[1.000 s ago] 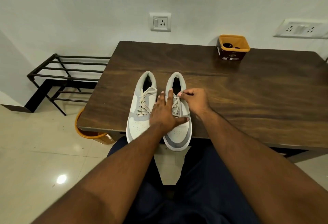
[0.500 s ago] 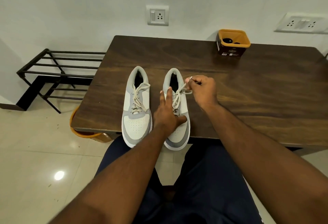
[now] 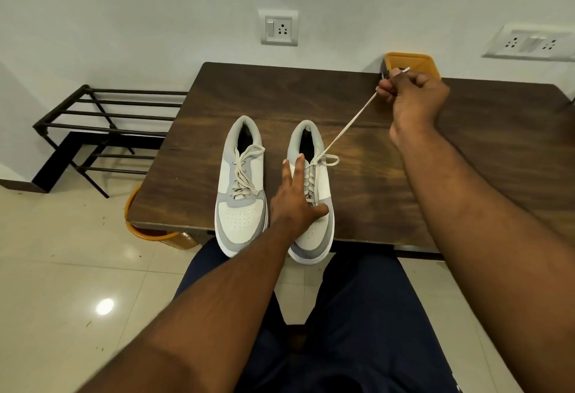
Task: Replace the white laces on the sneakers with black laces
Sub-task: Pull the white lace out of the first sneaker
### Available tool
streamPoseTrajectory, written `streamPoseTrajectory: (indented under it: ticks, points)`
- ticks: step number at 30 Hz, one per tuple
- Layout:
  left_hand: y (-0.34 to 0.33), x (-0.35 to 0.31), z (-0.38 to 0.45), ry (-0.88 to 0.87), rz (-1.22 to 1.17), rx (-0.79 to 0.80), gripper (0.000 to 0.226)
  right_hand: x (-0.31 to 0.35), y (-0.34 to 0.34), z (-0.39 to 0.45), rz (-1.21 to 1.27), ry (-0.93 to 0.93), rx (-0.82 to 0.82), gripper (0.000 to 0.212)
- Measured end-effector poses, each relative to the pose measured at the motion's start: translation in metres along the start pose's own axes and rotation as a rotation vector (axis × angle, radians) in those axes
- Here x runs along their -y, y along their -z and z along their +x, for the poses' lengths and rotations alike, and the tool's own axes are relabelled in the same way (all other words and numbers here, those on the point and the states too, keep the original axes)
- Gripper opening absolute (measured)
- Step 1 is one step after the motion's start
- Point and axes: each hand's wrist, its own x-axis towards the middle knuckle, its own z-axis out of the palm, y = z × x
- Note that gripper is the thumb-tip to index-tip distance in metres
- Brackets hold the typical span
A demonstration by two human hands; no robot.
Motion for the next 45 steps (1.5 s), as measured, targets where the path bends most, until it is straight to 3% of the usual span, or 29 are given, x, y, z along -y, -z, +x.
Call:
streamPoseTrajectory:
  ticks: [7, 10, 14, 17, 22, 24, 29, 31, 34, 36, 38, 40, 42, 44, 45]
  points:
    - [0.0, -0.001, 0.001, -0.001, -0.002, 0.011, 0.12, 0.013, -0.006, 0.008, 0.265, -0.03, -0.082, 0.02]
    - [0.0, 0.001, 0.001, 0.005, -0.038, 0.023, 0.121, 0.004, -0.022, -0.009, 0.345, -0.18, 0.037, 0.002]
    - [0.0, 0.004, 0.001, 0.004, 0.009, 0.013, 0.123, -0.038, -0.017, -0.04, -0.14, -0.339, 0.292, 0.071]
    - [0.0, 0.002, 0.001, 0.007, 0.036, 0.029, 0.133, -0.07, 0.004, -0.058, -0.5, -0.157, 0.401, 0.061]
    - [0.002, 0.0, 0.0, 0.007, 0.062, 0.059, 0.144, -0.086, 0.019, -0.08, -0.922, 0.219, 0.81, 0.047]
    - [0.003, -0.001, 0.0, 0.015, 0.074, 0.072, 0.146, -0.082, 0.015, -0.083, -1.063, 0.332, 0.876, 0.036]
    - [0.003, -0.002, 0.0, 0.022, 0.064, 0.074, 0.145, -0.067, 0.01, -0.078, -1.103, 0.381, 0.685, 0.013]
    - [0.004, -0.002, 0.0, 0.02, 0.055, 0.074, 0.143, -0.062, 0.012, -0.07, -0.92, 0.196, 0.564, 0.006]
    - [0.005, -0.002, -0.001, 0.01, 0.035, 0.071, 0.141, -0.054, 0.018, -0.058, -0.719, -0.132, 0.46, 0.011]
    - [0.005, -0.001, -0.001, 0.006, 0.021, 0.069, 0.141, -0.046, 0.017, -0.053, -0.598, -0.218, 0.337, 0.016]
    - [0.005, -0.001, -0.002, 0.013, 0.0, 0.073, 0.139, -0.037, 0.015, -0.042, -0.359, -0.257, 0.068, 0.017]
    - [0.007, -0.001, -0.002, 0.02, 0.008, 0.073, 0.133, -0.031, 0.015, -0.026, -0.158, -0.326, -0.067, 0.006]
    - [0.009, -0.002, -0.002, 0.013, 0.01, 0.021, 0.114, -0.034, 0.022, -0.015, -0.336, -0.342, 0.037, 0.023]
    - [0.014, -0.004, 0.0, -0.01, -0.038, -0.125, 0.08, -0.048, 0.03, -0.016, -0.833, -0.131, 0.244, 0.044]
    - [0.016, -0.004, 0.003, -0.03, -0.075, -0.195, 0.063, -0.055, 0.031, -0.023, -0.946, -0.01, 0.334, 0.046]
